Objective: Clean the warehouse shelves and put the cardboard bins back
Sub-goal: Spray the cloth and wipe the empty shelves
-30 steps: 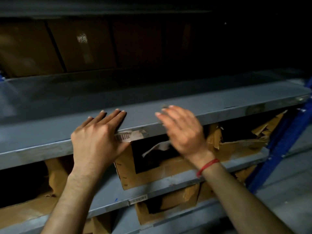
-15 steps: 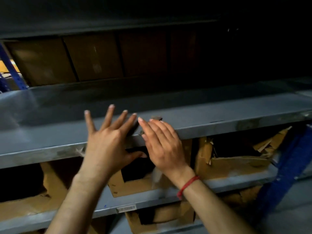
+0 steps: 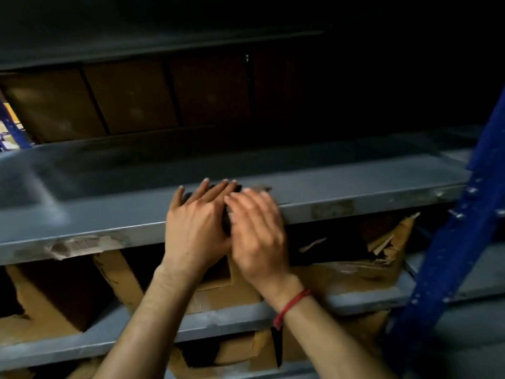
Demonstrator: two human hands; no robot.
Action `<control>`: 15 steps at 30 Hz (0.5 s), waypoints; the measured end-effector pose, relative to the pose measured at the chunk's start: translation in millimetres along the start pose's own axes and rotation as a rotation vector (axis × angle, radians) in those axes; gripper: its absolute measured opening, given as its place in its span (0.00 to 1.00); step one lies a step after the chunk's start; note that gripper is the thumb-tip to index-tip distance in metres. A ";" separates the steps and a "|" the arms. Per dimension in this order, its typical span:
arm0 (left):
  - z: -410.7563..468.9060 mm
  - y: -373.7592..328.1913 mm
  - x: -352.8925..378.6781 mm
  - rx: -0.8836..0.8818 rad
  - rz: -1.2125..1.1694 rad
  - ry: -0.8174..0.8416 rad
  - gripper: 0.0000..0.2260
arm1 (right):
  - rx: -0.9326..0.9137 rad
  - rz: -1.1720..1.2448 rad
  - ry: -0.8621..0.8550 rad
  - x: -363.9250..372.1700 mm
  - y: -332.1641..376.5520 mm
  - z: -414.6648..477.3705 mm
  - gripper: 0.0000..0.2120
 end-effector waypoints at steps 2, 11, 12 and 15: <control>-0.6 -12.1 -3.7 0.002 -0.018 -0.066 0.28 | -0.123 -0.008 0.078 -1.4 -0.4 1.9 0.14; -5.4 -9.6 -0.5 -0.034 0.025 0.044 0.41 | 0.246 -0.266 -0.015 -117.8 -163.0 -22.0 0.16; -5.6 -8.4 -0.8 -0.042 0.019 0.077 0.41 | 0.310 -0.241 -0.078 -119.2 -164.3 -23.4 0.15; 4.8 -20.0 -1.7 -0.045 -0.061 0.216 0.46 | 0.310 -0.127 -0.149 -93.8 -133.9 -17.4 0.15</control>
Point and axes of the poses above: each hand's wrist, its own z-axis towards the middle knuckle, its own x-axis out of the palm, y = z × x, the point moved 8 cm from there along z, towards the middle knuckle, and after that the axes turned 5 degrees about y, right-handed, at the moved point
